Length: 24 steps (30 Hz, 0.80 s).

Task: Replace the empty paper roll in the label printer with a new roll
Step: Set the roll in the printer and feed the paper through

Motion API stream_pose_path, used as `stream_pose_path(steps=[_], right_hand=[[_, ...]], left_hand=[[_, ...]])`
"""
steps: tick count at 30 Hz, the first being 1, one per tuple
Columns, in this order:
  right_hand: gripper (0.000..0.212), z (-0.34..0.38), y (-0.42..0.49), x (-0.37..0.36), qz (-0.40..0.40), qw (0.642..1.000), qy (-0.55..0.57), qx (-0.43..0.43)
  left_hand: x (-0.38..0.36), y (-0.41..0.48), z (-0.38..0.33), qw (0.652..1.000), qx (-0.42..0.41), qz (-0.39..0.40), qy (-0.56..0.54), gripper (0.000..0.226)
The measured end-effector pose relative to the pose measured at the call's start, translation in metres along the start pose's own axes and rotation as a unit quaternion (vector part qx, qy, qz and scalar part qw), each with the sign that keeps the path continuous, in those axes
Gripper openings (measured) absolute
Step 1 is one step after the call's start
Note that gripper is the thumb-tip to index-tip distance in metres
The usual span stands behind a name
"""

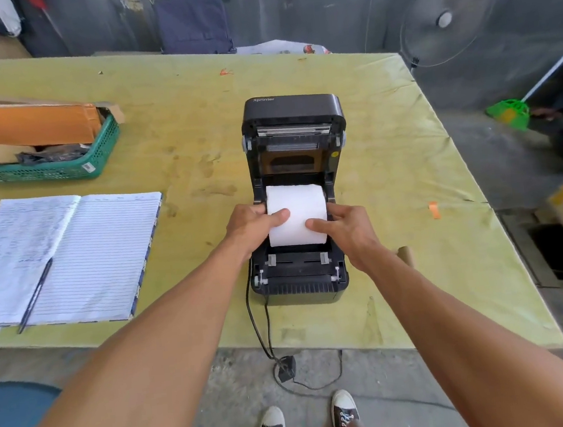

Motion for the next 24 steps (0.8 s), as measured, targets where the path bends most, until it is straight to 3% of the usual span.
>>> stream_pose_path(steps=[4, 12, 24], right_hand=[[0.053, 0.006, 0.001, -0.002, -0.001, 1.000, -0.015, 0.014], [0.063, 0.001, 0.003, -0.004, 0.004, 1.000, -0.002, 0.002], [0.051, -0.001, 0.005, 0.005, 0.013, 0.999, 0.043, 0.010]], left_hand=[[0.000, -0.003, 0.004, 1.000, -0.002, -0.002, -0.006, 0.040], [-0.001, -0.003, 0.007, 1.000, -0.011, -0.007, -0.016, 0.038], [-0.004, 0.002, -0.008, 0.998, -0.049, -0.020, 0.027, 0.037]])
Point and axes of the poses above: each hand's wrist, its own y-axis towards the middle knuckle, its own x-axis out of the back of the hand, z = x × y, the point moved 4 cm from there along y, towards the middle knuckle, and after that the axes turned 5 degrees about y, right-handed, at the moved point
